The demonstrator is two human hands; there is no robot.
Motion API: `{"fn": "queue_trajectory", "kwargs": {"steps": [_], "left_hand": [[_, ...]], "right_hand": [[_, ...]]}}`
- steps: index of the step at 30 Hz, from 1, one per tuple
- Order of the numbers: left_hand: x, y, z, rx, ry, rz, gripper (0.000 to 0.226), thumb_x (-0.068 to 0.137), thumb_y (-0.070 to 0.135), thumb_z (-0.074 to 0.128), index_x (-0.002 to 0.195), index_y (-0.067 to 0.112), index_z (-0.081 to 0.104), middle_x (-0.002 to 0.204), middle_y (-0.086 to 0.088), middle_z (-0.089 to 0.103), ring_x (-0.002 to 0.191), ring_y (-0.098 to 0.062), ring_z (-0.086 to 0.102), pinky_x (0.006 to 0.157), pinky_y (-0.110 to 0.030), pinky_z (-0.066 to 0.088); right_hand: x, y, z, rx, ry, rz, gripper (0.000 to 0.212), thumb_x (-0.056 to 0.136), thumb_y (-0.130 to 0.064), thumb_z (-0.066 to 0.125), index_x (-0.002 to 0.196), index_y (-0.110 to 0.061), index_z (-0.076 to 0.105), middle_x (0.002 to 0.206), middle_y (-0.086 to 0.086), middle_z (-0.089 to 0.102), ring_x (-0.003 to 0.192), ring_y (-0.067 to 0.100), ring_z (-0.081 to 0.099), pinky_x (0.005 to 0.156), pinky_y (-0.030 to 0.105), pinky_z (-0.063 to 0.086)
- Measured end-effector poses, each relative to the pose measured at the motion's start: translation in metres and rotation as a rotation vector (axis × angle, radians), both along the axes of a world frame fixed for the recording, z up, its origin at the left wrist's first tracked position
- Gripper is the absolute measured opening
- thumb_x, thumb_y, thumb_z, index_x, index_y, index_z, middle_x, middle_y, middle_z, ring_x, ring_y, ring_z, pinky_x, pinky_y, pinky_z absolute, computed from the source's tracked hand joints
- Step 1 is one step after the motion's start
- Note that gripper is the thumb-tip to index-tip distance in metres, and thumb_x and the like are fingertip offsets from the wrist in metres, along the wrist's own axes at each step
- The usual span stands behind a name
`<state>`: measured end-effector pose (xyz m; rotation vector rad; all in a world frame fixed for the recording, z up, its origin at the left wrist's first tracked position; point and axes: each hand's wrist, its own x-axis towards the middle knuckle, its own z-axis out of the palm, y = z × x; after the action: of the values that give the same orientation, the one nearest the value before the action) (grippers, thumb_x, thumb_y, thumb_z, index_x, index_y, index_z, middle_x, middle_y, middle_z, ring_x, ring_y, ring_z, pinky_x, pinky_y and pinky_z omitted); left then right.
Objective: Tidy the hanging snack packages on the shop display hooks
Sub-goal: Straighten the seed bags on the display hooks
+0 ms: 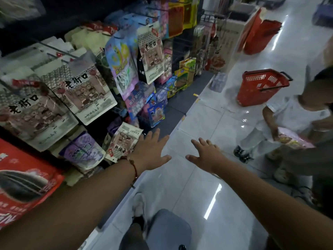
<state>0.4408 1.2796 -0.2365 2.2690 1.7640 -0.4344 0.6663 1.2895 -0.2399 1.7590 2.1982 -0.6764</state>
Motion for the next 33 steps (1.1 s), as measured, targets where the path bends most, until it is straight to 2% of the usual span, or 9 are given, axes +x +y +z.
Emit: {"fn": "queue_trajectory", "kwargs": {"steps": [7, 13, 17, 19, 22, 26, 28, 30, 33], "left_hand": [[-0.034, 0.107, -0.041, 0.039, -0.022, -0.035, 0.085, 0.095, 0.070, 0.034, 0.160, 0.029, -0.002, 0.167, -0.014, -0.007, 0.151, -0.041, 0.004, 0.120, -0.061, 0.007], [-0.080, 0.169, -0.058, 0.025, -0.045, 0.103, 0.085, 0.096, 0.069, 0.031, 0.159, 0.028, -0.008, 0.166, -0.016, -0.011, 0.152, -0.041, -0.001, 0.120, -0.061, 0.006], [-0.112, 0.170, -0.081, 0.023, -0.113, 0.261, 0.087, 0.094, 0.071, 0.032, 0.160, 0.029, -0.005, 0.167, -0.012, -0.010, 0.153, -0.035, -0.003, 0.122, -0.055, 0.007], [-0.126, 0.164, -0.091, -0.012, -0.123, 0.335, 0.088, 0.089, 0.076, 0.023, 0.160, 0.030, -0.002, 0.168, -0.010, -0.008, 0.154, -0.034, -0.001, 0.123, -0.053, 0.010], [-0.133, 0.145, -0.107, -0.047, -0.152, 0.455, 0.084, 0.089, 0.075, 0.024, 0.159, 0.034, 0.005, 0.168, -0.007, -0.010, 0.154, -0.033, 0.001, 0.123, -0.052, 0.011], [-0.130, 0.104, -0.132, -0.043, -0.076, 0.693, 0.078, 0.092, 0.071, 0.034, 0.158, 0.040, 0.004, 0.168, -0.003, -0.011, 0.154, -0.033, -0.002, 0.123, -0.056, 0.007], [-0.129, 0.081, -0.140, -0.069, 0.003, 0.823, 0.083, 0.087, 0.074, 0.027, 0.157, 0.041, 0.000, 0.168, -0.006, -0.007, 0.153, -0.038, 0.000, 0.121, -0.060, 0.005], [-0.131, 0.062, -0.142, -0.090, 0.050, 0.921, 0.089, 0.081, 0.077, 0.026, 0.158, 0.037, 0.007, 0.168, -0.012, 0.003, 0.151, -0.044, 0.010, 0.116, -0.065, 0.014], [-0.142, 0.030, -0.151, -0.065, 0.071, 0.988, 0.089, 0.070, 0.074, 0.036, 0.142, 0.025, 0.049, 0.145, -0.020, 0.052, 0.120, -0.050, 0.059, 0.088, -0.068, 0.050]], "right_hand": [[-0.065, 0.100, -0.036, 0.006, -0.007, -0.020, 0.079, 0.097, -0.064, 0.040, 0.159, -0.027, 0.009, 0.167, 0.009, 0.005, 0.153, 0.033, 0.005, 0.123, 0.048, 0.008], [-0.103, 0.177, -0.045, 0.054, -0.008, 0.044, 0.076, 0.097, -0.065, 0.034, 0.159, -0.029, 0.006, 0.168, 0.006, 0.004, 0.154, 0.030, 0.001, 0.124, 0.045, 0.006], [-0.121, 0.224, -0.055, 0.070, 0.001, 0.182, 0.099, 0.071, -0.080, -0.007, 0.159, -0.035, 0.002, 0.168, 0.002, -0.002, 0.154, 0.029, -0.005, 0.123, 0.044, -0.001], [-0.134, 0.248, -0.067, 0.074, -0.001, 0.276, 0.108, 0.063, -0.082, -0.015, 0.159, -0.035, 0.002, 0.168, 0.002, -0.003, 0.154, 0.030, -0.006, 0.123, 0.044, -0.001], [-0.161, 0.275, -0.087, 0.032, 0.026, 0.447, 0.107, 0.067, -0.088, -0.006, 0.159, -0.033, 0.002, 0.168, 0.001, -0.005, 0.154, 0.030, -0.008, 0.122, 0.044, -0.002], [-0.189, 0.281, -0.117, 0.017, 0.045, 0.704, 0.077, 0.097, -0.065, 0.031, 0.159, -0.033, -0.002, 0.167, 0.000, -0.009, 0.154, 0.028, -0.009, 0.122, 0.042, -0.003], [-0.198, 0.274, -0.127, -0.001, 0.057, 0.812, 0.076, 0.099, -0.061, 0.034, 0.159, -0.032, -0.002, 0.167, 0.001, -0.009, 0.154, 0.028, -0.009, 0.122, 0.043, -0.003], [-0.210, 0.264, -0.135, -0.024, 0.085, 0.893, 0.082, 0.092, -0.070, 0.023, 0.159, -0.031, -0.001, 0.167, 0.003, -0.009, 0.153, 0.028, -0.010, 0.122, 0.044, -0.003], [-0.235, 0.244, -0.149, -0.023, 0.121, 1.010, 0.094, 0.077, -0.076, 0.011, 0.159, -0.032, -0.003, 0.165, 0.000, -0.018, 0.153, 0.030, -0.011, 0.121, 0.045, -0.004]]}}
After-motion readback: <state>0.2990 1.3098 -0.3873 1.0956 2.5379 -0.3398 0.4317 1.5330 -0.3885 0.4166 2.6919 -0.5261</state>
